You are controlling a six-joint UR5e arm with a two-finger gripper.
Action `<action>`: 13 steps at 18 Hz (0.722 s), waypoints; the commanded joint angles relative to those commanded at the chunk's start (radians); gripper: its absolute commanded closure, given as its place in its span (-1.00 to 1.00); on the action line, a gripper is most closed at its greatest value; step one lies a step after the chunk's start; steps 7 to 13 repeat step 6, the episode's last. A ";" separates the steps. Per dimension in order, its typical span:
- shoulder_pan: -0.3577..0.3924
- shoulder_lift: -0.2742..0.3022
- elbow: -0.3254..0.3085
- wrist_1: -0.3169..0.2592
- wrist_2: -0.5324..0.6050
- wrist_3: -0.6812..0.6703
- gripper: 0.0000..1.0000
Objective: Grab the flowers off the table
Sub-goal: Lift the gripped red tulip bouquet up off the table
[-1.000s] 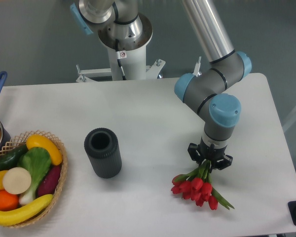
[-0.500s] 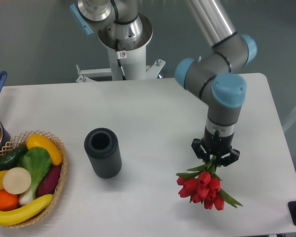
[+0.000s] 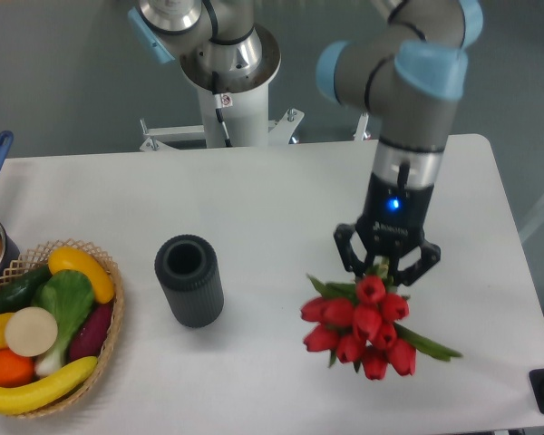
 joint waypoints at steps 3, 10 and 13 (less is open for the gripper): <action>0.017 0.025 -0.021 0.000 -0.034 0.001 0.41; 0.028 0.034 -0.037 0.000 -0.054 -0.002 0.41; 0.028 0.034 -0.037 0.000 -0.054 -0.002 0.41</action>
